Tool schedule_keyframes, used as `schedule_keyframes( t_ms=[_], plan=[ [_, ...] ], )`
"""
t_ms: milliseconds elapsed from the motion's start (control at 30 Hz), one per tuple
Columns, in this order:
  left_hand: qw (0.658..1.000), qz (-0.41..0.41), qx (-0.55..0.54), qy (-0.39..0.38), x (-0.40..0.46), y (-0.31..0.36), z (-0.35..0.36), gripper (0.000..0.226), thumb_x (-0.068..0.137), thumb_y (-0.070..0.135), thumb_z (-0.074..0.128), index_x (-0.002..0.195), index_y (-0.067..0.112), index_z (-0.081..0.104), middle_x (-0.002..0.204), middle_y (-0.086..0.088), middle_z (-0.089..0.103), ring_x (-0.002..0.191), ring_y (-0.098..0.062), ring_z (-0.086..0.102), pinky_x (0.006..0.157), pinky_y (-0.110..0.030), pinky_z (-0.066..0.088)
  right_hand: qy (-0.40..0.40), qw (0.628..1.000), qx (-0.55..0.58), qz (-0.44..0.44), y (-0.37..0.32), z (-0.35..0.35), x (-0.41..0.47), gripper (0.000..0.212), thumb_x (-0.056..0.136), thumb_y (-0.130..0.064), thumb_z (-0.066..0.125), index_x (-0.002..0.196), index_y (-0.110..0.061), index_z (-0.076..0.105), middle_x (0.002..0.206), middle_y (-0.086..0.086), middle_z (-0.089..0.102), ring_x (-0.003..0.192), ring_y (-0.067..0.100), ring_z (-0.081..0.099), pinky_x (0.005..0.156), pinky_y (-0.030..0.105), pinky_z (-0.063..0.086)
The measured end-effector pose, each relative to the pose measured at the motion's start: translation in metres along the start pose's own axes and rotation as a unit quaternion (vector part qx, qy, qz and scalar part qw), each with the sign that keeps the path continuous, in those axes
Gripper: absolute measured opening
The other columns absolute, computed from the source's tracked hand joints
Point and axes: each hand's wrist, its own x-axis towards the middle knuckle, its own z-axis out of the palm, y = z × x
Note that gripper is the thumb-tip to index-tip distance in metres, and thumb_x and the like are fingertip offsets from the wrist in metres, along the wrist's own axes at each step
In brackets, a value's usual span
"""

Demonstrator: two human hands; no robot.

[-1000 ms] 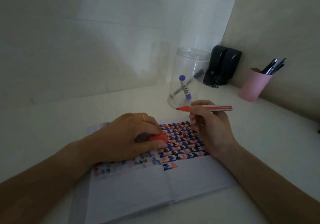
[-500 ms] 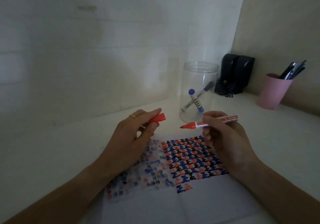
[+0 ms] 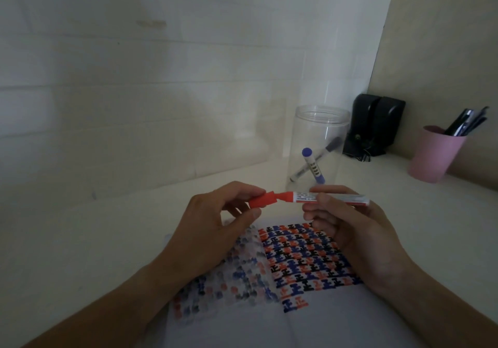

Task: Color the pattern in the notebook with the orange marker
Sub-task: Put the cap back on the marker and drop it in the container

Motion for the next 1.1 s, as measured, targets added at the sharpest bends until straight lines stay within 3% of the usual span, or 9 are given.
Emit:
schedule_keyframes(
  t_ms=[167,300,500,733,900,1033,1100],
  plan=[
    [0.999,-0.004,-0.046,-0.006,0.000,-0.002,-0.001,0.024,0.086,0.018,0.076,0.108,0.025,0.071,0.098,0.016,0.076,0.091,-0.004,0.072,0.085,-0.014,0.054,-0.002,0.999,-0.040,0.010,0.000,0.003,-0.002,0.029,0.073,-0.016,0.075,0.099,-0.005,0.079,0.089,0.013,0.077,0.080,0.020,0.072,0.073,0.023,0.059],
    [0.990,-0.018,-0.135,-0.021,-0.001,-0.002,-0.002,0.021,0.085,0.021,0.075,0.106,0.021,0.075,0.093,0.006,0.080,0.086,-0.014,0.076,0.083,-0.021,0.058,-0.017,0.998,-0.061,-0.004,-0.005,0.004,-0.005,0.026,0.070,-0.018,0.078,0.093,-0.007,0.078,0.092,0.017,0.076,0.086,0.025,0.074,0.079,0.028,0.060],
    [0.973,-0.041,-0.225,-0.020,-0.002,0.005,0.002,0.016,0.087,0.008,0.070,0.102,0.007,0.077,0.078,-0.004,0.081,0.067,-0.019,0.077,0.069,-0.021,0.061,-0.019,0.996,-0.082,-0.012,-0.008,0.003,-0.009,0.022,0.070,-0.014,0.077,0.091,-0.007,0.081,0.091,0.020,0.078,0.087,0.030,0.075,0.079,0.028,0.061],
    [0.980,-0.029,-0.194,-0.032,-0.008,0.008,-0.002,0.015,0.084,0.016,0.075,0.097,0.011,0.078,0.076,-0.001,0.081,0.069,-0.019,0.078,0.070,-0.027,0.063,-0.022,0.996,-0.087,0.001,-0.009,0.002,-0.016,0.024,0.061,-0.013,0.080,0.084,-0.006,0.082,0.079,0.017,0.079,0.071,0.023,0.076,0.066,0.023,0.059],
    [0.985,0.003,-0.172,-0.019,-0.013,0.012,-0.002,0.015,0.080,0.025,0.078,0.093,0.019,0.080,0.081,0.004,0.081,0.076,-0.016,0.077,0.071,-0.029,0.062,-0.041,0.985,-0.166,0.015,-0.011,0.002,-0.022,0.025,0.062,-0.012,0.084,0.085,-0.001,0.080,0.080,0.024,0.078,0.072,0.030,0.074,0.070,0.030,0.061],
    [0.984,0.026,-0.178,0.014,-0.002,0.026,0.010,0.026,0.081,0.024,0.077,0.106,0.019,0.078,0.087,0.006,0.080,0.080,-0.017,0.077,0.079,-0.029,0.063,-0.114,0.974,-0.197,0.014,-0.022,-0.002,-0.018,0.027,0.068,-0.021,0.085,0.086,-0.004,0.076,0.086,0.024,0.079,0.078,0.036,0.076,0.074,0.038,0.062],
    [0.976,0.041,-0.215,0.021,0.016,0.043,0.017,0.040,0.084,0.031,0.072,0.122,0.020,0.070,0.087,0.005,0.080,0.077,-0.015,0.077,0.080,-0.027,0.062,-0.116,0.977,-0.177,0.000,-0.045,-0.011,-0.017,0.035,0.066,-0.029,0.087,0.094,-0.010,0.076,0.091,0.024,0.079,0.086,0.035,0.077,0.075,0.034,0.060]
  ],
)
